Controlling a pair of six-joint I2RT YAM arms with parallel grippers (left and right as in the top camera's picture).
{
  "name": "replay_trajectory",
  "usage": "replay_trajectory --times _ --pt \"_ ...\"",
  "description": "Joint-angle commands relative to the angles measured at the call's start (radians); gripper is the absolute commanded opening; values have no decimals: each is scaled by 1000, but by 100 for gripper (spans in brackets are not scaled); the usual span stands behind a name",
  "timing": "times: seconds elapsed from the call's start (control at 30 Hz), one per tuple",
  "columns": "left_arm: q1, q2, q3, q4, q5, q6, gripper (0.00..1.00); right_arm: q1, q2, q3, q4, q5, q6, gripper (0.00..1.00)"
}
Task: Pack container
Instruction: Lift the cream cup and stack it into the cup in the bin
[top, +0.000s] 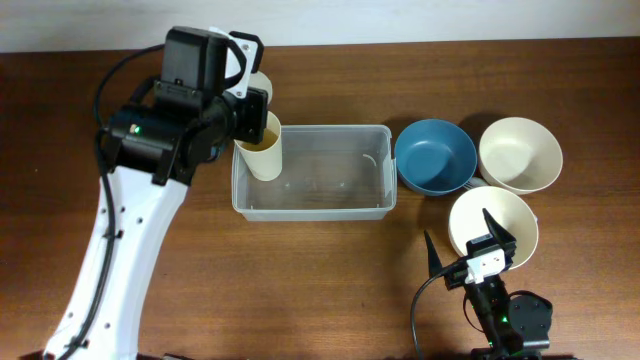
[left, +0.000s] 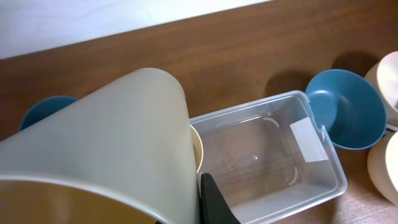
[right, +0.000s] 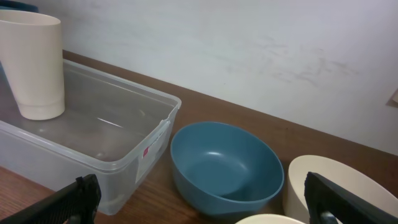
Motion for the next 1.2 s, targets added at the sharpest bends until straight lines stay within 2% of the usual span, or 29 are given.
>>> replay_trajectory --times 0.0,0.2,0.47,0.77,0.97,1.17 --pt "0 27 14 6 6 17 2 6 -4 -5 -6 -6 -3 99" --pt "0 31 14 -12 7 16 1 6 -4 -5 -6 -6 -3 99" --pt "0 31 14 -123 6 16 2 6 -4 -5 -6 -6 -3 99" --pt "-3 34 14 -122 11 16 1 6 -4 -5 -6 -6 -3 99" --pt "-53 47 14 -122 13 16 2 6 -4 -5 -6 -6 -3 99" --pt "-65 68 14 -138 -44 16 1 6 -4 -5 -6 -6 -3 99"
